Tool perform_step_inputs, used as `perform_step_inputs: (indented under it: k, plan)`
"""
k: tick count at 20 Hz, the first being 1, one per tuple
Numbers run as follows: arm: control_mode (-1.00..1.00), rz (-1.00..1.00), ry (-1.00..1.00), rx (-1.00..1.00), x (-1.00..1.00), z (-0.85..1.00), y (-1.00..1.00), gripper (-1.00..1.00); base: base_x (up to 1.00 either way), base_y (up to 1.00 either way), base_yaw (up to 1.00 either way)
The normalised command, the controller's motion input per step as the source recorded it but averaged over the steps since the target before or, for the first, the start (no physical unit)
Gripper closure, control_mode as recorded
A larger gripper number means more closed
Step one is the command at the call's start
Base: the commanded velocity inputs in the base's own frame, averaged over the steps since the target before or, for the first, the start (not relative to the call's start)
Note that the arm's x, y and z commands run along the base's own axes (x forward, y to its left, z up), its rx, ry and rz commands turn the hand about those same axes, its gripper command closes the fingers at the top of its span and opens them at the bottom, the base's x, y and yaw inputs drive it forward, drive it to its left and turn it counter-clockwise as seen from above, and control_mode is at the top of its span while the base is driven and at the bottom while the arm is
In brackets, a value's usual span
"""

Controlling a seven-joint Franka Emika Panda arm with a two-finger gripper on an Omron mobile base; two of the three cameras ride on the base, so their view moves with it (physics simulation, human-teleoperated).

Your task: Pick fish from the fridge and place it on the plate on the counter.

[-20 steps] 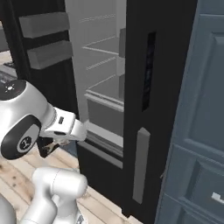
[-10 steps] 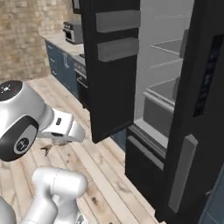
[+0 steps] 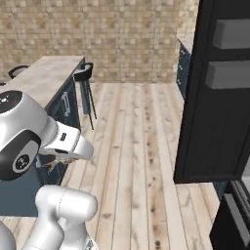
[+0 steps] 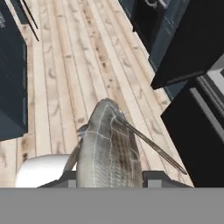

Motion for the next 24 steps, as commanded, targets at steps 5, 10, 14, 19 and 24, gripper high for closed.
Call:
perform_step_inputs:
  k: [5,10,14,19,24]
  plan:
    - [1.00,0.00,0.00,0.00,0.00,0.00,0.00,1.00,0.17,0.02,0.90]
    - [1.00,0.00,0.00,0.00,0.00,0.00,0.00,1.00,0.35,-0.07,0.78]
    - [1.00,0.00,0.00,0.00,0.00,0.00,0.00,1.00,0.63,-0.53,0.16]
    - [1.00,0.00,0.00,0.00,0.00,0.00,0.00,1.00,0.85,-0.78,0.00]
    - [1.00,0.00,0.00,0.00,0.00,0.00,0.00,1.00,0.92,-0.74,-0.03]
